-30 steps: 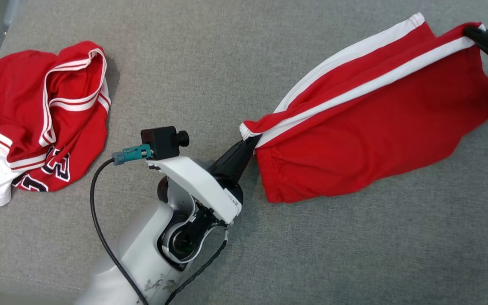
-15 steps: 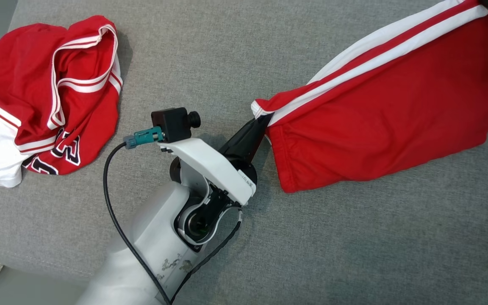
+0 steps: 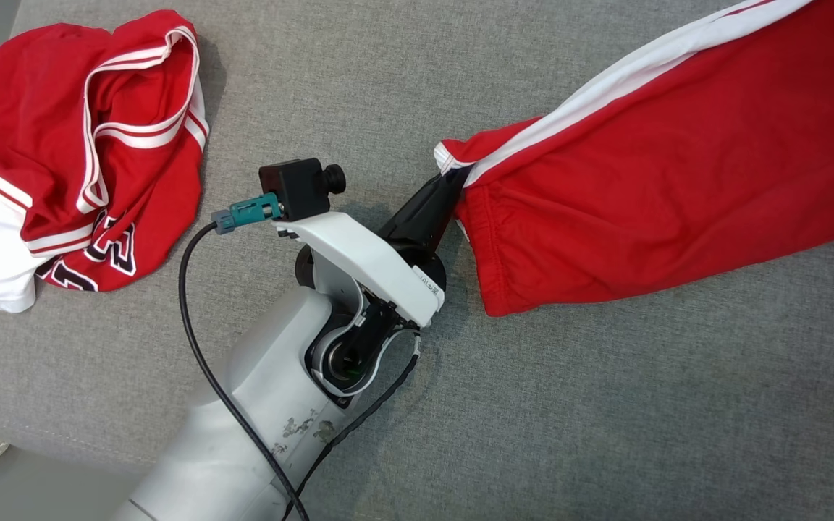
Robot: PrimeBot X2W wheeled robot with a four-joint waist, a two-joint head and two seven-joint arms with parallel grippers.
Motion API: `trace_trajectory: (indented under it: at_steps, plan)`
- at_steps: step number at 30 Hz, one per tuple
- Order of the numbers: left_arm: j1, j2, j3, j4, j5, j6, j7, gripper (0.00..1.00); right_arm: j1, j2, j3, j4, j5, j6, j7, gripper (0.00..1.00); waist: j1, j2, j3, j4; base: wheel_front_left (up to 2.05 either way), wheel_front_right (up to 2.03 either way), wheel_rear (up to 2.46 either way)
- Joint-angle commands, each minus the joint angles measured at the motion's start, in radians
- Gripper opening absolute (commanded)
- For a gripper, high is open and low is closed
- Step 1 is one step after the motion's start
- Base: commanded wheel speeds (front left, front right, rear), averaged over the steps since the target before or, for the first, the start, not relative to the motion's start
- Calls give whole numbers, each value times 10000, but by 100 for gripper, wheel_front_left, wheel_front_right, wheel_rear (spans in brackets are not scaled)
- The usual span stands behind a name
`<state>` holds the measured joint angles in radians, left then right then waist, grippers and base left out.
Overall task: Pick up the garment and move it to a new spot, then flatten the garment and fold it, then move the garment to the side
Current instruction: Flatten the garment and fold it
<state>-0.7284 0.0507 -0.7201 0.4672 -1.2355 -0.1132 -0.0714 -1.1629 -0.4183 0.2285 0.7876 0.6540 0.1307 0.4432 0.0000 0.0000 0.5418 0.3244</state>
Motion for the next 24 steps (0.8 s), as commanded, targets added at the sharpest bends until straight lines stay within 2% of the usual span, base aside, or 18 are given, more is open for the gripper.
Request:
trace_trajectory:
  at_steps: [1, 3, 4, 5, 6, 16, 20, 24]
  plan:
    - [-103, 21, -49, 157, -101, -54, -38, 0, -136, -34, -5, 74, -154, 0, -261, 100, 0, 0, 18, -24, 0, 0, 0]
    - [-148, 14, -96, 231, -150, -68, -65, 2, -168, -64, -21, 203, -256, -1, -609, 100, 0, 0, 24, -53, 0, 0, 0]
    - [-160, 11, -119, 275, -173, -70, -83, 15, -181, -55, -35, 241, -278, 0, -790, 100, 0, 0, 24, -67, 0, 0, 0]
    - [-171, 11, -114, 346, -203, -4, -122, 39, -176, -37, -57, 276, -271, -1, -976, 100, 0, 0, 19, -84, 0, 0, 0]
    - [-195, 16, -80, 430, -225, 95, -181, 98, -162, -27, -76, 321, -242, -1, -1128, 100, 0, 0, 10, -105, 0, 0, 0]
    - [-440, 120, 21, 1018, 165, 547, -950, 100, 410, -47, -22, 127, 317, -1, -2356, 100, 0, 0, -370, -440, 0, 0, 0]
    - [-507, 295, 101, 1158, 680, 784, -1521, 100, 867, -18, 205, -293, 574, -1, -3092, 100, 0, 0, -751, -659, 0, 0, 0]
    - [-238, 637, 530, 1072, 1477, 1232, -1884, 100, 1562, 130, 233, -872, 1120, 0, -3983, 100, 0, 0, -1401, -993, 0, 0, 0]
